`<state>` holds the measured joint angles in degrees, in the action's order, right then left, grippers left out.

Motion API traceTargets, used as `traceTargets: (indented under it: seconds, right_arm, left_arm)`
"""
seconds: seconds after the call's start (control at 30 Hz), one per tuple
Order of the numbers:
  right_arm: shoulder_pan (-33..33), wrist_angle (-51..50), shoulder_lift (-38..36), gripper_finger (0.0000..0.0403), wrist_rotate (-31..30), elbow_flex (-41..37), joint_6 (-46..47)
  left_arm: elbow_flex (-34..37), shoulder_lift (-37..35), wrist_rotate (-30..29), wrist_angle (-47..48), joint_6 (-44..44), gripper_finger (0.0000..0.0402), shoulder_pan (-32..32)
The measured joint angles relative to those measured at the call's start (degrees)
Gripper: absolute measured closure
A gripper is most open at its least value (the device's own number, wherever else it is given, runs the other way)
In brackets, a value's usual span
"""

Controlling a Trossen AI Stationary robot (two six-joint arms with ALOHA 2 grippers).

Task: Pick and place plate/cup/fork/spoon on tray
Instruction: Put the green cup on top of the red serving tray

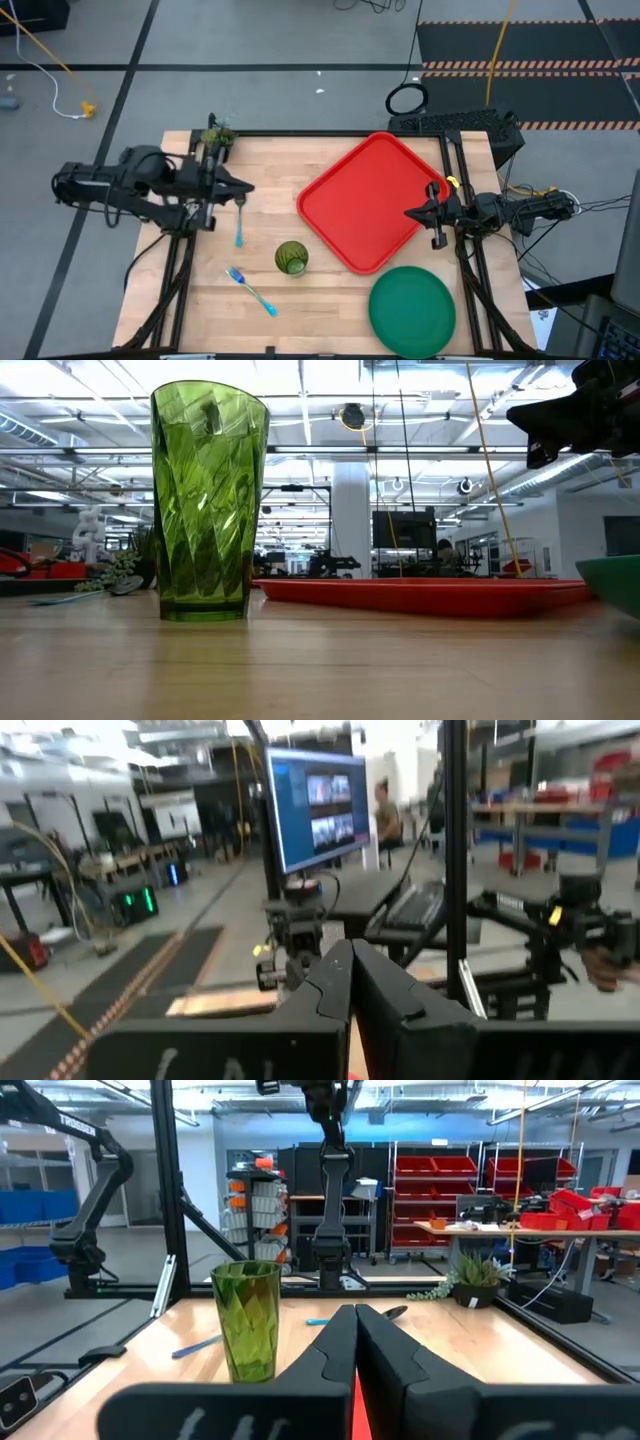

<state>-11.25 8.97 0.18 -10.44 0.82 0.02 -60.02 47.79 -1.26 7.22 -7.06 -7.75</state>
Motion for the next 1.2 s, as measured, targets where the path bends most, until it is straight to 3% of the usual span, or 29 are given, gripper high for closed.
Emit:
traceTargets:
  seconds: [0.27, 0.67, 0.93, 1.2]
  right_arm:
    - [0.00, 0.26, -0.02, 0.0403, 0.22, 0.00, 11.54]
    - [-1.94, -0.97, 4.10, 0.0403, 6.08, 6.34, 15.23]
    - [-5.19, -9.77, 16.63, 0.0403, 5.69, 18.81, 16.73]
    - [-12.14, -27.26, 31.31, 0.0403, -0.21, 34.17, 20.99]
  left_arm:
    - [-5.04, 10.72, -0.05, 4.72, -0.12, 0.0390, -1.20]
    - [-5.02, 20.88, -1.77, 1.14, 1.54, 0.0392, -5.31]
    - [-5.02, 24.63, -1.79, -2.05, 1.37, 0.0383, -7.43]
    - [-5.02, 25.82, -1.90, -2.56, 1.83, 0.0383, -8.60]
